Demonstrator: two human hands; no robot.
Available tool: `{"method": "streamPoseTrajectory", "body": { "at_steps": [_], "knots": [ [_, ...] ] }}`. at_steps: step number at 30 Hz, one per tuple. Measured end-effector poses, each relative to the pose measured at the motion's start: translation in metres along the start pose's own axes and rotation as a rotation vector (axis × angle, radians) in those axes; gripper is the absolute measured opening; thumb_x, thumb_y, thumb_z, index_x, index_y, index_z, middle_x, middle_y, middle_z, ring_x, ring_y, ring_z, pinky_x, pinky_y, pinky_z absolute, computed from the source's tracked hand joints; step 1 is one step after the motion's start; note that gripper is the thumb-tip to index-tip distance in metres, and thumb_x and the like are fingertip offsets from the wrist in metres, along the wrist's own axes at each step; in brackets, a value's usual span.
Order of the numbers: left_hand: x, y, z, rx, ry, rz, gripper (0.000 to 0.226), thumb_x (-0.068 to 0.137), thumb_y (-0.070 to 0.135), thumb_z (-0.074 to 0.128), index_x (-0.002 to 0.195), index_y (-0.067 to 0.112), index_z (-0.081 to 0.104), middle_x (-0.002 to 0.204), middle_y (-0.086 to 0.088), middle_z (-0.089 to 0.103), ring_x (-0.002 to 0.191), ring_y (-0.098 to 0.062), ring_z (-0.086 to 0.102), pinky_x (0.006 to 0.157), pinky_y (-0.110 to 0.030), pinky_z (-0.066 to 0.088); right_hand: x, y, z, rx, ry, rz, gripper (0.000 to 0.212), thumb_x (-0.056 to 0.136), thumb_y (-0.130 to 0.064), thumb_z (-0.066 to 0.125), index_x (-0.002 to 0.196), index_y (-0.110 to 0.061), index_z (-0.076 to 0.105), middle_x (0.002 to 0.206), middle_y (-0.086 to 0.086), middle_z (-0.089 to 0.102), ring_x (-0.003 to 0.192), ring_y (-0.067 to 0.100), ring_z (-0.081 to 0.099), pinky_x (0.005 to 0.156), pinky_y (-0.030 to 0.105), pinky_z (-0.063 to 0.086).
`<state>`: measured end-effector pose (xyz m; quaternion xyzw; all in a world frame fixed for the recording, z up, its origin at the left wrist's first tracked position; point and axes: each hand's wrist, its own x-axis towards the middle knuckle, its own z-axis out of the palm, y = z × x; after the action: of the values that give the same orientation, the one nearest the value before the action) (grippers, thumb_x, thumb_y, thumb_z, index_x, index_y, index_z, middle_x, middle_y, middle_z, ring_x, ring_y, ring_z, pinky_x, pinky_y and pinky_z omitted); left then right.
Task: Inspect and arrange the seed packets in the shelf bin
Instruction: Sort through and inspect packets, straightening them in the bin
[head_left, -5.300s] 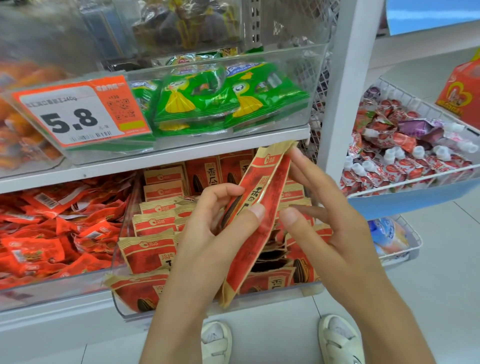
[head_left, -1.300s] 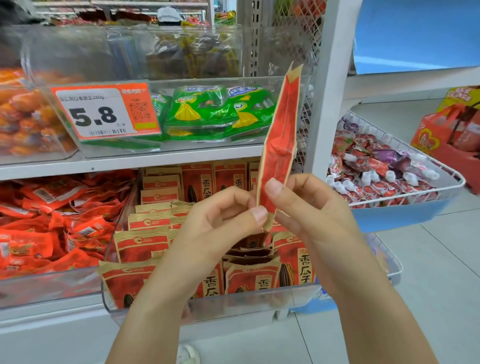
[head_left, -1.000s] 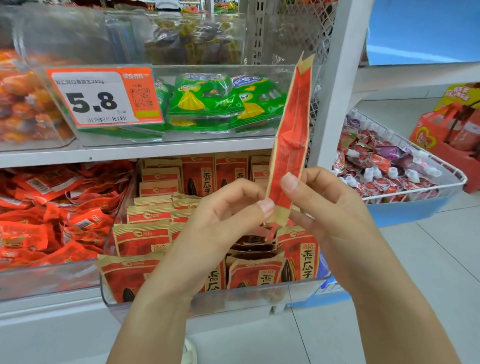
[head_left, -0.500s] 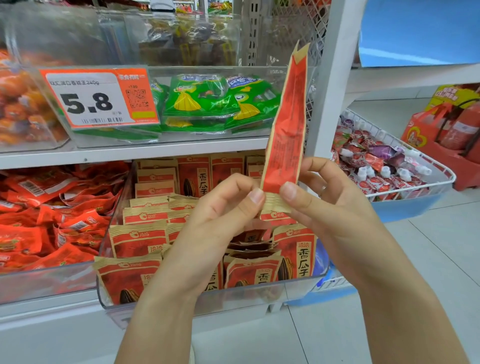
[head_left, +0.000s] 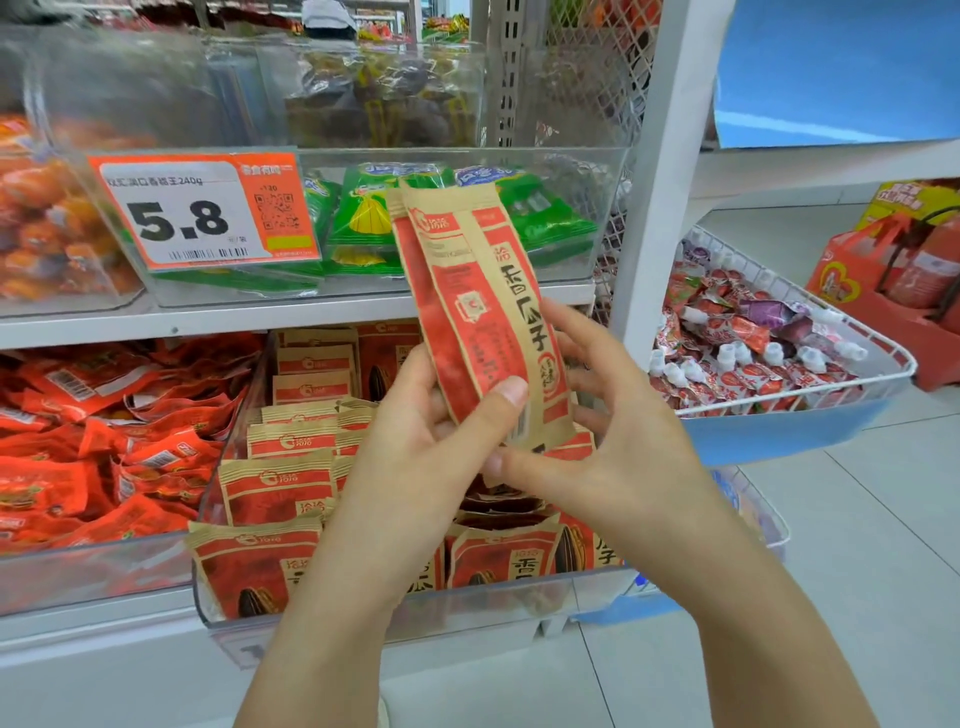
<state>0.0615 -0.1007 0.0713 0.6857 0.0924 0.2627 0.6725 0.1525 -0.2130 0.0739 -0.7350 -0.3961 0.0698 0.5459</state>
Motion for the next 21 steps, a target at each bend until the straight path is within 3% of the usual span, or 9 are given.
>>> {"method": "streamPoseTrajectory", "body": {
  "at_steps": [3, 7, 9, 14, 18, 21],
  "knots": [
    [-0.002, -0.002, -0.006, -0.014, -0.061, -0.025, 0.042, 0.083, 0.032, 0.059, 0.125, 0.033, 0.056, 0.112, 0.011, 0.072, 0.104, -0.007, 0.068, 0.084, -0.022, 0.056, -0.002, -0.002, -0.004, 0.069, -0.044, 0.041, 0.09, 0.059, -0.041, 0.079, 0.139, -0.05, 0.039, 0.126, -0.025, 0.055, 0.114, -0.011, 0.054, 0.088, 0.017, 0.047],
    [-0.002, -0.002, -0.015, -0.115, -0.148, -0.088, 0.043, 0.089, 0.026, 0.061, 0.132, 0.027, 0.054, 0.117, 0.0, 0.072, 0.107, -0.02, 0.069, 0.081, -0.032, 0.059, -0.002, -0.009, -0.013, 0.331, 0.047, 0.149, 0.076, 0.068, -0.047, 0.079, 0.136, -0.039, 0.045, 0.119, -0.019, 0.066, 0.107, -0.008, 0.062, 0.089, 0.017, 0.053],
    [-0.003, -0.003, -0.018, -0.11, -0.203, -0.119, 0.046, 0.087, 0.026, 0.057, 0.132, 0.026, 0.053, 0.117, -0.003, 0.072, 0.107, -0.023, 0.069, 0.082, -0.038, 0.059, 0.0, -0.013, -0.016, 0.467, 0.108, 0.252, 0.065, 0.07, -0.045, 0.066, 0.132, -0.031, 0.053, 0.108, -0.012, 0.072, 0.094, -0.004, 0.068, 0.074, 0.012, 0.055],
    [-0.006, -0.003, -0.016, -0.083, -0.331, -0.224, 0.04, 0.086, 0.027, 0.056, 0.125, 0.03, 0.061, 0.112, -0.004, 0.074, 0.101, -0.023, 0.071, 0.08, -0.036, 0.06, 0.002, -0.018, -0.017, 0.696, 0.166, 0.333, 0.018, 0.091, -0.026, 0.058, 0.096, -0.015, 0.071, 0.077, 0.001, 0.075, 0.062, 0.012, 0.07, 0.051, 0.022, 0.054],
    [-0.004, 0.0, -0.01, -0.091, -0.168, -0.157, 0.036, 0.089, 0.027, 0.065, 0.125, 0.026, 0.063, 0.108, -0.003, 0.075, 0.097, -0.019, 0.072, 0.077, -0.03, 0.054, 0.0, -0.018, -0.018, 0.619, 0.156, 0.307, 0.016, 0.092, -0.02, 0.059, 0.094, -0.01, 0.071, 0.071, 0.003, 0.074, 0.055, 0.011, 0.068, 0.047, 0.017, 0.049],
    [-0.003, 0.003, -0.009, -0.146, -0.024, -0.112, 0.038, 0.085, 0.023, 0.06, 0.122, 0.021, 0.065, 0.104, -0.005, 0.075, 0.093, -0.021, 0.073, 0.074, -0.031, 0.06, 0.0, -0.019, -0.014, 0.565, 0.129, 0.268, 0.017, 0.085, -0.027, 0.062, 0.083, -0.011, 0.069, 0.065, 0.0, 0.071, 0.052, 0.008, 0.064, 0.046, 0.015, 0.046]
  ]
}}
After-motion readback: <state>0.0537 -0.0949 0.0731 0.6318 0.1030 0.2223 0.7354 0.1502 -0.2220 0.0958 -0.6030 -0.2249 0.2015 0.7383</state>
